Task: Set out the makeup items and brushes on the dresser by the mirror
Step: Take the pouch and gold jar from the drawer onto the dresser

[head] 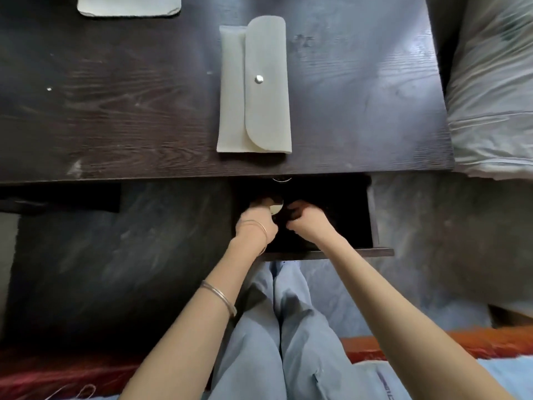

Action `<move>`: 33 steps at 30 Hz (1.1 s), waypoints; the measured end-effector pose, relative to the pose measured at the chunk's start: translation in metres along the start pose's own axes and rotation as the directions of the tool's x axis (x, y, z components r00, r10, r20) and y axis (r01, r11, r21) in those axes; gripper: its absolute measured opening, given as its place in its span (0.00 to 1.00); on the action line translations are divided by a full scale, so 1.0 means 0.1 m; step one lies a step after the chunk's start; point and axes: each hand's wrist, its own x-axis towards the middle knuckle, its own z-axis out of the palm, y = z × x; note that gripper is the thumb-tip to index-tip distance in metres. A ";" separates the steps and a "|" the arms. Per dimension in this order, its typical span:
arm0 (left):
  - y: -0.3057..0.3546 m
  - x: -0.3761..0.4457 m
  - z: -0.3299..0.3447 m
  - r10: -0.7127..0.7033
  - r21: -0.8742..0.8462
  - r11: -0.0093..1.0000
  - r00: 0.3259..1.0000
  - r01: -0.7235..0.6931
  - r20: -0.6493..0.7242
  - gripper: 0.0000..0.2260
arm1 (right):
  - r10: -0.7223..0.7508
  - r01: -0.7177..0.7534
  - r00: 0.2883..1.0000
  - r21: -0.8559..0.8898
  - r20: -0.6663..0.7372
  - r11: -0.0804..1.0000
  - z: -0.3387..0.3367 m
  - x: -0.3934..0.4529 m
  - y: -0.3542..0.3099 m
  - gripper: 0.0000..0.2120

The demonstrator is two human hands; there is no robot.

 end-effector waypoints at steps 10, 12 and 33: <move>-0.04 0.90 0.52 0.038 0.187 0.982 0.993 -0.017 -0.113 0.25 | -0.104 0.095 0.994 -0.284 -0.017 0.954 0.43 1.03 0.29 0.24; -0.05 0.83 0.48 0.063 0.186 0.982 0.992 -0.042 -0.109 0.27 | -0.138 0.136 0.990 -0.242 0.012 0.961 0.39 0.98 0.31 0.26; 1.44 -0.47 -1.75 0.321 0.148 0.946 0.909 -0.290 -0.268 0.33 | -0.303 0.281 0.940 -0.143 -0.159 0.949 -1.84 -0.38 -1.24 0.32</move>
